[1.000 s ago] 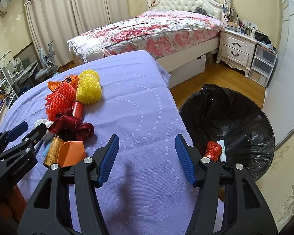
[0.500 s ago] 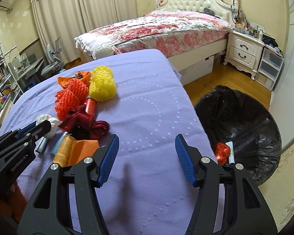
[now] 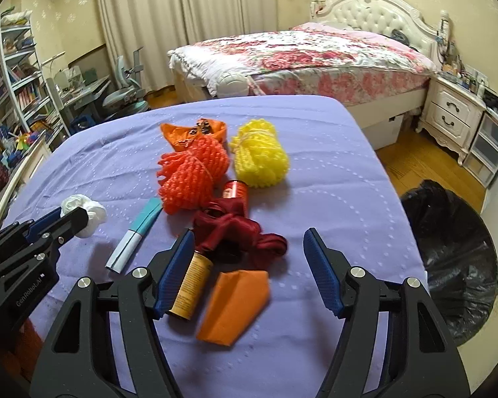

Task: Collect trash
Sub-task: 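Grasp the dark red ribbon with the right tool while left holds the white bag, then carry the white bag in left and the red ribbon in right to the bin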

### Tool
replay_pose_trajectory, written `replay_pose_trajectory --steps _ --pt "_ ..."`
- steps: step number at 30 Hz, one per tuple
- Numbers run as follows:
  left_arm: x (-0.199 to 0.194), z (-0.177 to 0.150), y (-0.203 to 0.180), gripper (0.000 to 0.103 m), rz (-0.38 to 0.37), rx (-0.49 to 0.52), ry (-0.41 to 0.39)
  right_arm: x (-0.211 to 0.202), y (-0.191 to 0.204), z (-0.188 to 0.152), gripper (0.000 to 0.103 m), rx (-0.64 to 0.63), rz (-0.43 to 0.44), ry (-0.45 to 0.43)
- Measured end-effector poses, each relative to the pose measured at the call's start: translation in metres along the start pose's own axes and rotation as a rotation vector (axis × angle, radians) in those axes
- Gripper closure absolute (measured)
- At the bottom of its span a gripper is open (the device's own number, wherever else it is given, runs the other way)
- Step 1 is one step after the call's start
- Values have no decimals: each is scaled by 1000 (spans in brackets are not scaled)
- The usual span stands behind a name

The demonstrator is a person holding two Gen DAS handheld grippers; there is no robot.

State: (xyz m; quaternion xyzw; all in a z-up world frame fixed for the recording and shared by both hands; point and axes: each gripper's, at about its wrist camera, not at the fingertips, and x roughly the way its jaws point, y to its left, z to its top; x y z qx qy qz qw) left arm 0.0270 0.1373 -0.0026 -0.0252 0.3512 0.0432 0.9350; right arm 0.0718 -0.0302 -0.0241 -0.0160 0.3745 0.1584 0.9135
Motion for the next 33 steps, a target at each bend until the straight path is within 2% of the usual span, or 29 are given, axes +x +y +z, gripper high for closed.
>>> replay_pose_trajectory --steps 7,10,13,23,33 --pt "6 -3 22 75 29 -36 12 16 10 2 40 -21 -7 32" --pt "7 -5 25 75 30 -40 14 18 11 2 56 -24 -1 39" --pt "8 -6 25 75 27 -42 15 18 10 3 80 -25 0 44" --pt "8 -8 21 75 23 -41 12 9 5 5 81 -14 5 18" --pt "-1 -4 5 75 -2 -18 -13 -12 -20 4 81 37 -21 -24"
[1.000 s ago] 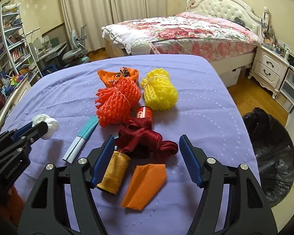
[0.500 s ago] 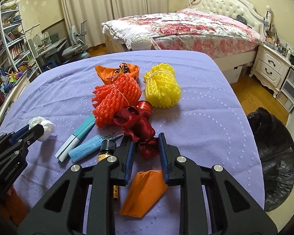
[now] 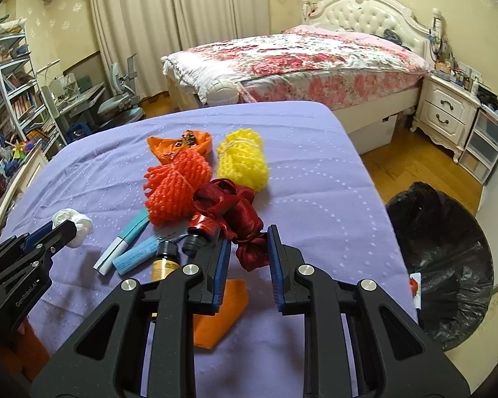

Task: Collect trash
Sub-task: 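Carry the white bag in left and the red ribbon in right to the bin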

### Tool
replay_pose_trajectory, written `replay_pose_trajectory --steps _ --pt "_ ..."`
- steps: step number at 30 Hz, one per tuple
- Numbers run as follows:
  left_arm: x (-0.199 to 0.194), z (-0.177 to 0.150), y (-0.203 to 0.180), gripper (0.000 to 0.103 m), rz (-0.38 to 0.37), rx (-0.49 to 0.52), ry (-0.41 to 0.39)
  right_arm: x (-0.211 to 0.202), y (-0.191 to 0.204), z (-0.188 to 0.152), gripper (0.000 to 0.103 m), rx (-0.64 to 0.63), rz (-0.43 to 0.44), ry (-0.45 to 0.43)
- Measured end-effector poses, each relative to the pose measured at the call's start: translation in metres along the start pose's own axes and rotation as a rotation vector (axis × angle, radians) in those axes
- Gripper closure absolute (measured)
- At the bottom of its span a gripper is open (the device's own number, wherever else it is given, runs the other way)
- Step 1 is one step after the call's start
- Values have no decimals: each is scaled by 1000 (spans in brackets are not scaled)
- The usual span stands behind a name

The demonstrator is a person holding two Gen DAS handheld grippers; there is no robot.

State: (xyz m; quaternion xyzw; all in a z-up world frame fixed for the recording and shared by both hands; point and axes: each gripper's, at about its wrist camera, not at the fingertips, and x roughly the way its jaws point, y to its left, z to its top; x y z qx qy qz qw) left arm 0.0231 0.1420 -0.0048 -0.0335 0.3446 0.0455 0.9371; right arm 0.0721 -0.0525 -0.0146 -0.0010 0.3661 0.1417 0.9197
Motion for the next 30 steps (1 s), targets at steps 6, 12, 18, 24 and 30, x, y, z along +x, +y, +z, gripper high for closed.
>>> replay_pose_trajectory --steps 6,12,18,24,30 --pt "-4 5 -22 75 -34 29 -15 -13 -27 -5 81 43 -46 -23" --pt "-6 9 -55 75 -82 74 -28 -23 -57 -10 81 89 -89 -36" --pt "-6 12 -93 75 -134 120 -37 -34 -87 -15 81 137 -136 -54" --pt "-3 16 -134 75 -187 168 -44 -46 -120 -21 81 187 -192 -73" --pt "4 18 -177 75 -238 212 -55 -53 -155 -28 81 250 -247 -84"
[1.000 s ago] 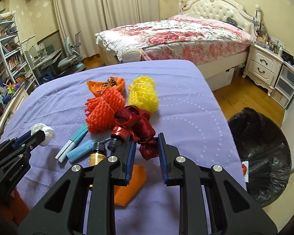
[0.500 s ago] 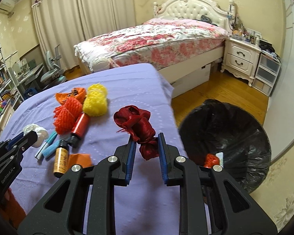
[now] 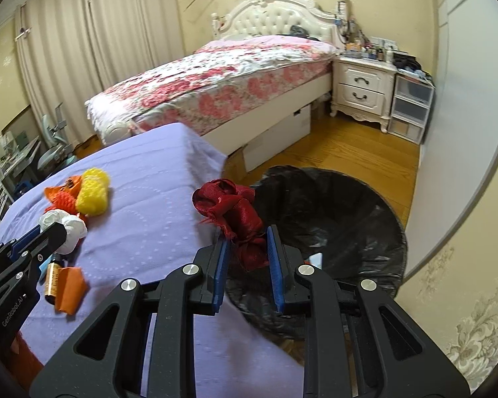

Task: Collect trash
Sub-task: 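Carry the white bag in left and the red ribbon in right to the bin, then open the right tool to drop the red ribbon into the bin, then open the left tool to drop the white plastic bag into the bin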

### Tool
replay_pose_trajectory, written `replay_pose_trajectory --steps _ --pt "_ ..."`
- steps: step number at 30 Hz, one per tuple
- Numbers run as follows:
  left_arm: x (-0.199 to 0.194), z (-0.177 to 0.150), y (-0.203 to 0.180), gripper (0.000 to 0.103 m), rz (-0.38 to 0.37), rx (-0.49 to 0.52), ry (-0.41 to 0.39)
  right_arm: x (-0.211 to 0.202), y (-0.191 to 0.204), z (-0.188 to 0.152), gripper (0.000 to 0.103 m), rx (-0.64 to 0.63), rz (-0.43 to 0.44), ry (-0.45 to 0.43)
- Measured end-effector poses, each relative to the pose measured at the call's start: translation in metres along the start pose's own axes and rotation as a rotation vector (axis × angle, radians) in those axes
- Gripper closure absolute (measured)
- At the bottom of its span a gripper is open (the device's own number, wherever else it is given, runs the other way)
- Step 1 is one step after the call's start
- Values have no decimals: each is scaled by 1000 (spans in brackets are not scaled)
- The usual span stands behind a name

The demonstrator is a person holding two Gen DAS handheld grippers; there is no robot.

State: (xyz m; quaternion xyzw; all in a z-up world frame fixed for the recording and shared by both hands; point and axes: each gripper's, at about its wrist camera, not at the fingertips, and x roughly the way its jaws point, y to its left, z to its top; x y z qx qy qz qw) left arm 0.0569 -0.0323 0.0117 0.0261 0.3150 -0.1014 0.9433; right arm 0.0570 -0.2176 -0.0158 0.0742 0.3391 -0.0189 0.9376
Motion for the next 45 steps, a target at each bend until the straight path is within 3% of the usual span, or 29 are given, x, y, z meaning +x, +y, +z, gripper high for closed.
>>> replay_pose_trajectory --steps 7,16,32,34,37,39,45 --pt "28 8 -43 75 -49 54 10 6 -32 1 81 45 -69 -3" --pt "61 16 -74 75 -59 104 31 26 -55 2 81 58 -152 15" --pt "100 26 -104 75 -53 153 109 46 -76 13 81 105 -179 21" --pt "105 25 -104 71 -58 152 135 48 -77 13 81 108 -184 23" --pt "108 27 -101 51 -52 135 145 48 -78 12 79 107 -195 21" --pt "107 29 -98 45 -49 122 136 48 -79 13 75 108 -199 21" --pt "100 28 -93 33 -32 107 133 40 -81 12 43 120 -231 -1"
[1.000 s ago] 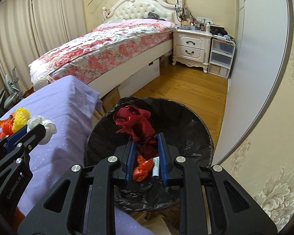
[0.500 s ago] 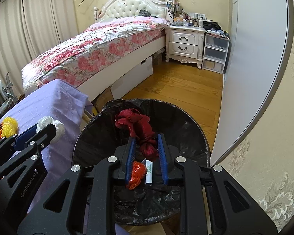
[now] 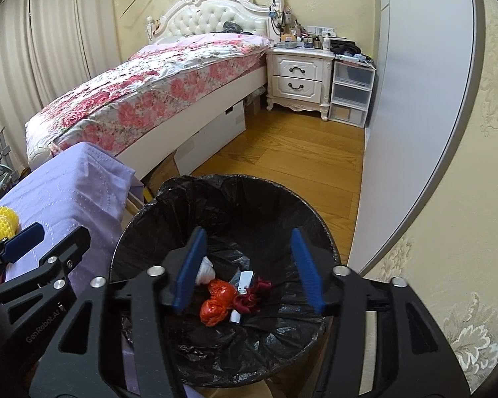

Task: Collect trash
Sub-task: 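Open the left tool to drop the white plastic bag into the bin, then move both open tools back over the remaining trash pile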

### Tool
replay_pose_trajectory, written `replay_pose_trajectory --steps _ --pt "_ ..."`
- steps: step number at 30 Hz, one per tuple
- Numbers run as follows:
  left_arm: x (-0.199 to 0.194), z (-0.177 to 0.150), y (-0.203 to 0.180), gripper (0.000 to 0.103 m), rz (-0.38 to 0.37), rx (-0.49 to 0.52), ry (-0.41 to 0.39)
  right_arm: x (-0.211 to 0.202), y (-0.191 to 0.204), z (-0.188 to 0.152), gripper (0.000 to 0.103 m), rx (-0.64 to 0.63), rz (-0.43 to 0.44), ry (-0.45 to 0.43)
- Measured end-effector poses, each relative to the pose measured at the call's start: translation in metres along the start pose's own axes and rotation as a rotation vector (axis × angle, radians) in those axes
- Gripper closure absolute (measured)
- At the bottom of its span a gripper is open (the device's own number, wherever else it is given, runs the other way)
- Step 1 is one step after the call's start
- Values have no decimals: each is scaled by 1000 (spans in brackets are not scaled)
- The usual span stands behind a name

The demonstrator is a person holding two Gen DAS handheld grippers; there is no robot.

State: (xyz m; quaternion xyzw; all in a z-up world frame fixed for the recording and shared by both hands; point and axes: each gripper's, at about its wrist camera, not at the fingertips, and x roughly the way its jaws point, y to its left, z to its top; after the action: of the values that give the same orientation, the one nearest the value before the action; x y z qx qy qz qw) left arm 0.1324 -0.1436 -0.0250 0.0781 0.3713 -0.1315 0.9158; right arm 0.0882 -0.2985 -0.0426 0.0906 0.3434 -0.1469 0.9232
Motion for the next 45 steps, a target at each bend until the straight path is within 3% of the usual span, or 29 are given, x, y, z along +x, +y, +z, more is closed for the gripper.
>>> replay_pose_trajectory --steps 5,17,31,39,42,45 --pt "-16 -5 6 28 39 -5 -24 -7 0 -3 22 10 17 15" --pt "-68 -30 57 27 104 -63 -65 -37 33 -22 9 -34 65 25" --pt "-112 -81 160 26 274 -214 -49 -64 128 -49 9 -182 288 96" --pt "-124 -106 208 26 353 -295 -28 -84 176 -59 9 -257 355 98" --pt "-127 -114 223 26 367 -322 -25 -87 190 -64 12 -284 372 109" --pt "-130 -121 237 26 379 -347 -28 -87 203 -71 24 -312 386 131"
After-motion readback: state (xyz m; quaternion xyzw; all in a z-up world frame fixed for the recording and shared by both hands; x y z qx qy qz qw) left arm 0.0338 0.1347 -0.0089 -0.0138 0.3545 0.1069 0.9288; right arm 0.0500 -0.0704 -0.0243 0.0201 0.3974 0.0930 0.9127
